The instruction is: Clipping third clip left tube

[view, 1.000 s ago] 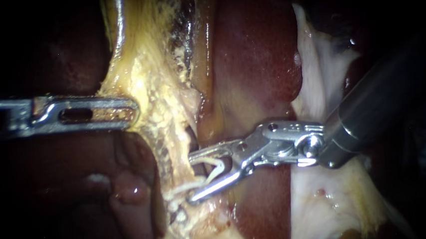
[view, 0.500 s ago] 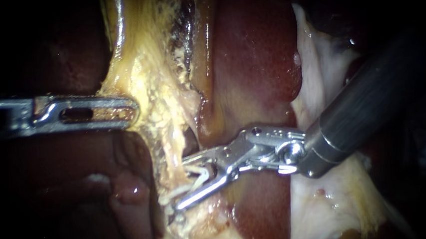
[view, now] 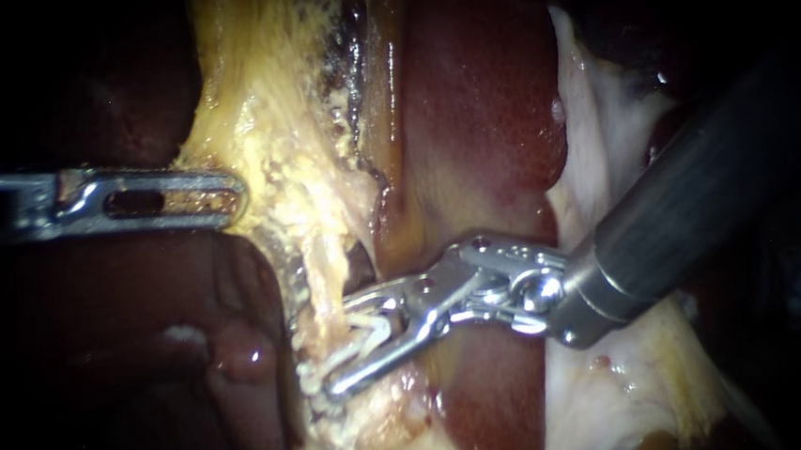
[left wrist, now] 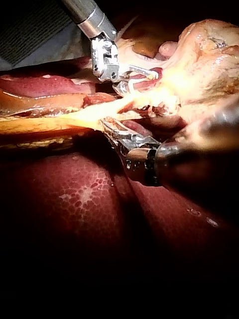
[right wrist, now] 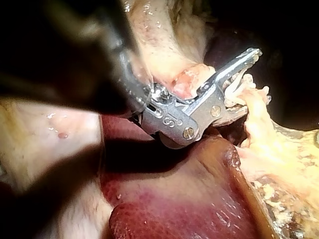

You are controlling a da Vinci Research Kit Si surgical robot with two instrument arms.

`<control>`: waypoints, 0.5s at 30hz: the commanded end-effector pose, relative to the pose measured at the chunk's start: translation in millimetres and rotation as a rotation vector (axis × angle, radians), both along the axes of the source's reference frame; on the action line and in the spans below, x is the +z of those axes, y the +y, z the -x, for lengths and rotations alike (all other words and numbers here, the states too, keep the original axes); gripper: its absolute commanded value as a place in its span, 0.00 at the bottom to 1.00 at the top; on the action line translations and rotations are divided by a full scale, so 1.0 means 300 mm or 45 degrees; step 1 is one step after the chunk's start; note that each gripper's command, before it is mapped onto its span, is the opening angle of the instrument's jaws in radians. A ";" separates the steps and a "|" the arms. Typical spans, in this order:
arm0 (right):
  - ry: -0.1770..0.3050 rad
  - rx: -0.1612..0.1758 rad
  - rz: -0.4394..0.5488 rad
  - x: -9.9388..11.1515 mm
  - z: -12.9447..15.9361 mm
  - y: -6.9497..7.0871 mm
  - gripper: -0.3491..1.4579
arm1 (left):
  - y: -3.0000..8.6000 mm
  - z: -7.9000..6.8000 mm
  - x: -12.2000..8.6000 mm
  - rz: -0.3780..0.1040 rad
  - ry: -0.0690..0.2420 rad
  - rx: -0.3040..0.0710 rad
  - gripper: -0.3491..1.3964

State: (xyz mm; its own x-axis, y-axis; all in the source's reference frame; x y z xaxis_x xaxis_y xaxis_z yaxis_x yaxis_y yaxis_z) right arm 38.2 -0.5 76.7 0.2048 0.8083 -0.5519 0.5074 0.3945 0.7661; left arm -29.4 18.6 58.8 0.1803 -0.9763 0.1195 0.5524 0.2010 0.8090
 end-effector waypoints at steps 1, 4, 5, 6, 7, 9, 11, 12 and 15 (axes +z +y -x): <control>0.006 0.005 -0.003 -0.0002 -0.0001 0.0001 0.50 | 0.0000 -0.0001 -0.0004 0.001 0.002 -0.001 0.00; -0.002 0.017 -0.005 -0.0002 -0.0006 0.0012 0.50 | 0.0000 0.0000 -0.0004 0.001 0.003 -0.002 0.00; -0.007 0.024 -0.005 0.0000 -0.0009 0.0016 0.50 | 0.0000 0.0001 -0.0003 0.001 0.003 -0.002 0.00; -0.014 0.035 -0.006 0.0005 -0.0014 0.0021 0.50 | 0.0000 0.0002 -0.0003 0.001 0.003 -0.002 0.00; -0.022 0.046 -0.006 0.0010 -0.0017 0.0025 0.50 | -0.0002 0.0004 -0.0002 0.001 0.003 -0.002 0.00; -0.026 0.053 -0.007 0.0018 -0.0023 0.0036 0.50 | -0.0005 0.0005 -0.0002 0.002 0.003 -0.003 0.00; -0.034 0.066 -0.010 0.0019 -0.0025 0.0050 0.50 | -0.0007 0.0006 -0.0003 0.002 0.004 -0.003 0.00; -0.037 0.071 -0.012 0.0016 -0.0024 0.0059 0.50 | -0.0007 0.0007 -0.0004 0.002 0.004 -0.003 0.00; -0.047 0.089 -0.024 -0.0008 -0.0016 0.0102 0.50 | -0.0010 0.0007 -0.0007 0.002 0.004 -0.004 0.00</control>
State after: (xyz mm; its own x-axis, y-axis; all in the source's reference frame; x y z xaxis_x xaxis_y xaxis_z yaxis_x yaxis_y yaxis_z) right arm 38.5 3.1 76.1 0.1623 0.8351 -0.5256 0.4422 0.4146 0.7953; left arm -29.6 18.2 58.6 0.1780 -0.9766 0.1204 0.5551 0.2007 0.8072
